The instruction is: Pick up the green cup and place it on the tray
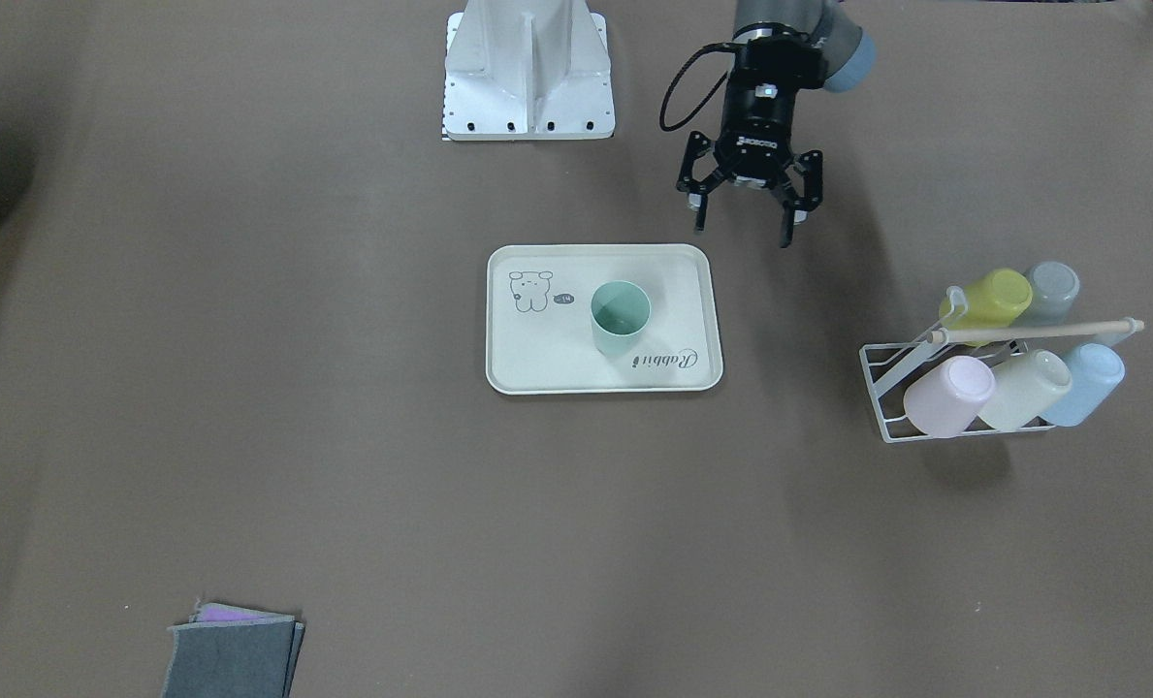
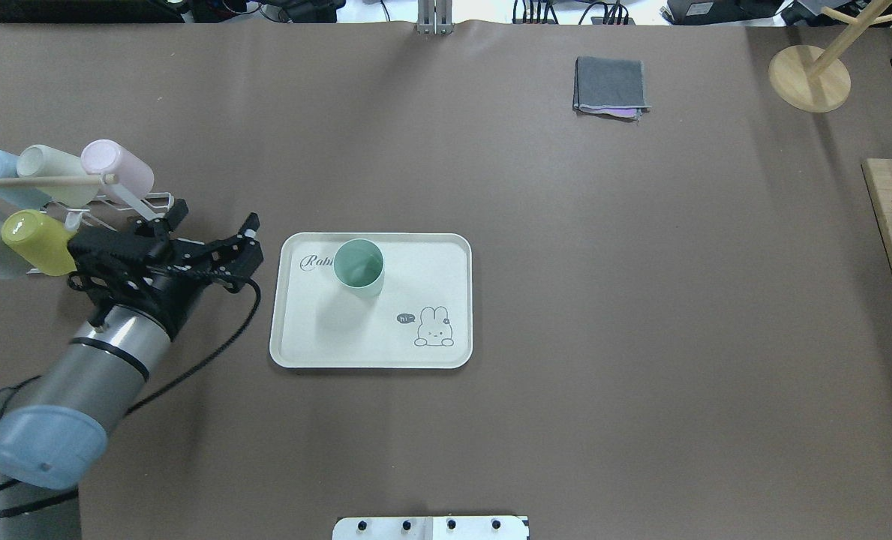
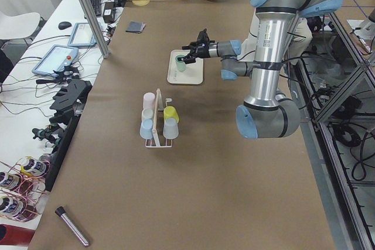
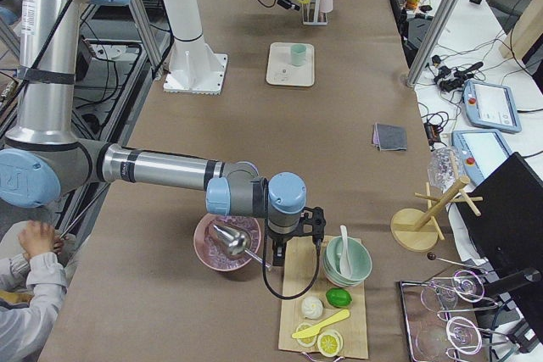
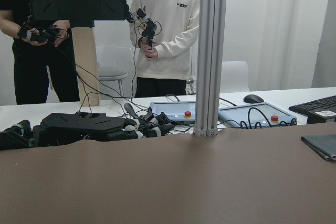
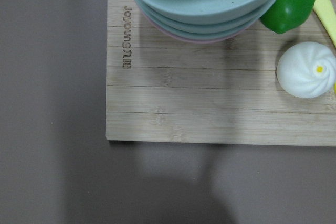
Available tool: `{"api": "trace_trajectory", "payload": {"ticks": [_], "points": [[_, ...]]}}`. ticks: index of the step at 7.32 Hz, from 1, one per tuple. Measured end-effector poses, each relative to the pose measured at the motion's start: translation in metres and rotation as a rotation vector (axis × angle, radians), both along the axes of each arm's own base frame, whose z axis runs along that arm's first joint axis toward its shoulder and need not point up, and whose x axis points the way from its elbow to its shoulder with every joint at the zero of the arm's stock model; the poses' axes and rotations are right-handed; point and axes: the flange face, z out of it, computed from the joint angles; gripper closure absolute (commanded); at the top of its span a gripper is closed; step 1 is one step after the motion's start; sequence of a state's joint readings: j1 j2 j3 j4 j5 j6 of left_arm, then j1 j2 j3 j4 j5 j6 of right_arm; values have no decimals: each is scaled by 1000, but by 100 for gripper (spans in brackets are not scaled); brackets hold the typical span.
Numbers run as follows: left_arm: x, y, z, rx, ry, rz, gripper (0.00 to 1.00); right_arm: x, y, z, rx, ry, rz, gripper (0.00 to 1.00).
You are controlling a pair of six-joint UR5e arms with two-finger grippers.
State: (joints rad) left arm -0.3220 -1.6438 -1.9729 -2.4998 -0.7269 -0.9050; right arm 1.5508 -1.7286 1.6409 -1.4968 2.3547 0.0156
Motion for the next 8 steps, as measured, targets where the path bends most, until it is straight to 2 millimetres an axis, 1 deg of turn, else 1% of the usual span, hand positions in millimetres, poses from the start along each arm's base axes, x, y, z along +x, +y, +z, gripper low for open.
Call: {"api": "trace_trajectory", "payload": {"ticks": [1,2,3,4,6,7,8], "points": [[-32,-26,18,-36,-18,38,2,0,-1,-1,2,0,0,0],[-69,-52,40,-88,-40,76,2,0,-2,-2,4,0,0,0],[-116,-77,64,-157,-58,112,2,0,-2,-3,8,-1,0,0],[-167,-97,84,-229,-60,145,2,0,-2,-4,9,-2,0,0],[-266,-121,116,-376,-53,197,2,0,-2,-5,12,-2,0,0],[-304,-128,134,-461,-49,223,2,0,-3,-6,13,-3,0,0],[-331,-133,150,-547,-37,268,2,0,-3,-7,14,-4,0,0]]}}
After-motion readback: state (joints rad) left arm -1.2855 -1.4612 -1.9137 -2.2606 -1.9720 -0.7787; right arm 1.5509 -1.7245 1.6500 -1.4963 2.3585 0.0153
